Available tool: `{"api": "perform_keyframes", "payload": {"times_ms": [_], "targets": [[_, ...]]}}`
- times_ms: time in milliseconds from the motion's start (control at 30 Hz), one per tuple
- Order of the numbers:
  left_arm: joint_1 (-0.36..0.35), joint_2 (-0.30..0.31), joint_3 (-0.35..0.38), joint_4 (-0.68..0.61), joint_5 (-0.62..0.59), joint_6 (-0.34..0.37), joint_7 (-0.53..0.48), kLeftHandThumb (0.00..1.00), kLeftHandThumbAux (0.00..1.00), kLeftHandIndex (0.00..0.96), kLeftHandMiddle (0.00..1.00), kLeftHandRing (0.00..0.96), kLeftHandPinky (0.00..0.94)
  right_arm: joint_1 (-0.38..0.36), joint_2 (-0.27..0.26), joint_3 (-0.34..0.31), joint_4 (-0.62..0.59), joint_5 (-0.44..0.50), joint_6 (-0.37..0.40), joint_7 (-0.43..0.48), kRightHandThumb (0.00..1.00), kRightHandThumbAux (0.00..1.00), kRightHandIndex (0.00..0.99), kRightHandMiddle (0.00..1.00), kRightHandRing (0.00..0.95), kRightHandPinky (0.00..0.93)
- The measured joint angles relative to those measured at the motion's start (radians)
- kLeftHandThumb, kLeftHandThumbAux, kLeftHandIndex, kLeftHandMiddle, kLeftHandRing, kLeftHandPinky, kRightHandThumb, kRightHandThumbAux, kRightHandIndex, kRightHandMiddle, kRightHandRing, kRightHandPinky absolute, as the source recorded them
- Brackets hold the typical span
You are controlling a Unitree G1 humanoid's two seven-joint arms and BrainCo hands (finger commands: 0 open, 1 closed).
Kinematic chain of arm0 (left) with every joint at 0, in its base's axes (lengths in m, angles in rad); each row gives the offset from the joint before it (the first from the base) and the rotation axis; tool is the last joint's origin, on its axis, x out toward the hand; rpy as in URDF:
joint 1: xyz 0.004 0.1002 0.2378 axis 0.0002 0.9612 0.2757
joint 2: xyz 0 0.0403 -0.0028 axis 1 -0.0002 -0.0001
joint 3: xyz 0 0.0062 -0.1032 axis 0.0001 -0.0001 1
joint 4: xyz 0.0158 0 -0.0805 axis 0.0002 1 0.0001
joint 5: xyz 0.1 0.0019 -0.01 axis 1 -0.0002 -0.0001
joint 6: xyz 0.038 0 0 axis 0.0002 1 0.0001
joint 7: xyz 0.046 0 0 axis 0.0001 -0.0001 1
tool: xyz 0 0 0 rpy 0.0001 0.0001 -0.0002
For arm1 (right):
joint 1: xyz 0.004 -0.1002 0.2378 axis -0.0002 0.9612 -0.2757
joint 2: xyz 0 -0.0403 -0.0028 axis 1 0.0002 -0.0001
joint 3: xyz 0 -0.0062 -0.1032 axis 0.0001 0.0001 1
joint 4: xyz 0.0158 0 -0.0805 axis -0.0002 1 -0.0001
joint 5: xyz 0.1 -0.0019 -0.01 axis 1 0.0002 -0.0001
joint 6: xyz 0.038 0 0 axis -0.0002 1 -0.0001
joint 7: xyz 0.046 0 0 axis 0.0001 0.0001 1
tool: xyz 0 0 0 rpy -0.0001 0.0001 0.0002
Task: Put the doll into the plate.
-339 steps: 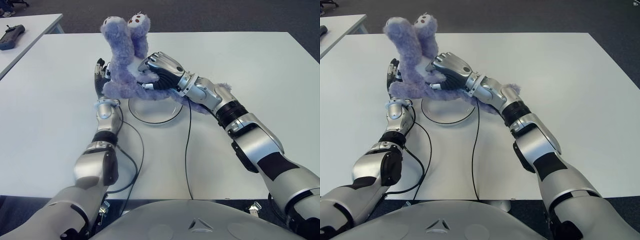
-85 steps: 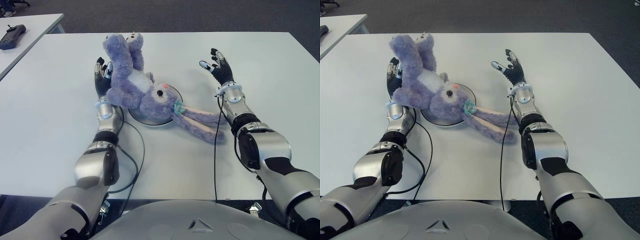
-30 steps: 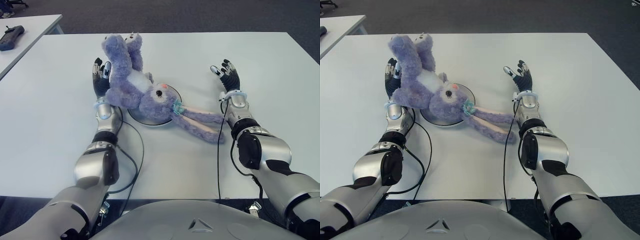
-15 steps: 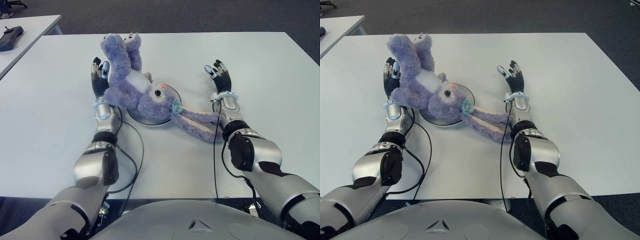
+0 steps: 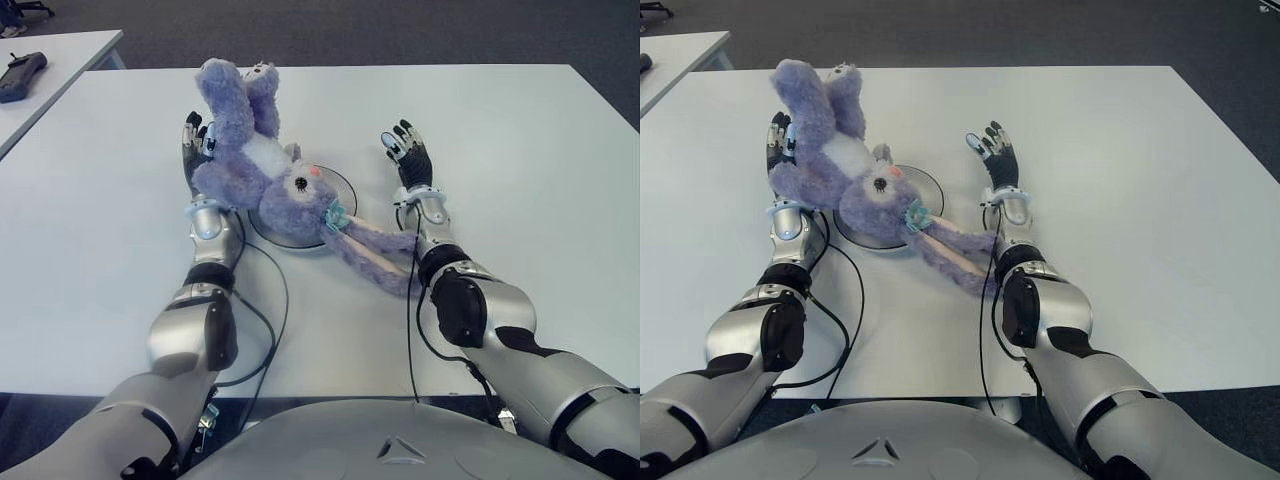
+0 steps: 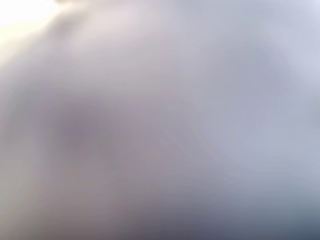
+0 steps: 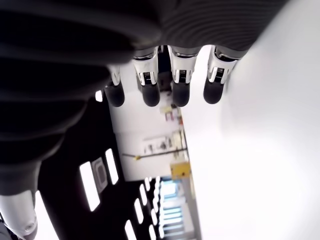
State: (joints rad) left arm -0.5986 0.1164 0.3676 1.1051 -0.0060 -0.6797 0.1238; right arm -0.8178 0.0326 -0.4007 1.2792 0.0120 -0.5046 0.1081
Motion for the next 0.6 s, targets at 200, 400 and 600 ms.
{"api": "perform_keyframes", "payload": {"times_ms": [200, 400, 600], "targets": [[0.003, 0.003, -0.017, 0.0, 0.006, 0.0, 0.0, 0.0, 0.429, 0.05, 0.038, 0.016, 0.0, 0.018, 0.031, -0.013, -0.014, 0.011, -0.034, 0.035, 0.002, 0.703, 0.092, 0.121, 0.108, 0.137], [0.005, 0.006, -0.031, 0.0, 0.007, 0.0, 0.0, 0.0, 0.451, 0.07, 0.05, 0.024, 0.005, 0.025, 0.039, -0.014, -0.02, 0.015, -0.054, 0.057, 0.0, 0.701, 0.113, 0.138, 0.128, 0.144], [0.007, 0.008, -0.034, -0.001, 0.006, -0.003, 0.0, 0.0, 0.463, 0.078, 0.055, 0.03, 0.012, 0.034, 0.039, -0.01, -0.021, 0.015, -0.058, 0.059, 0.0, 0.692, 0.129, 0.152, 0.14, 0.15]]}}
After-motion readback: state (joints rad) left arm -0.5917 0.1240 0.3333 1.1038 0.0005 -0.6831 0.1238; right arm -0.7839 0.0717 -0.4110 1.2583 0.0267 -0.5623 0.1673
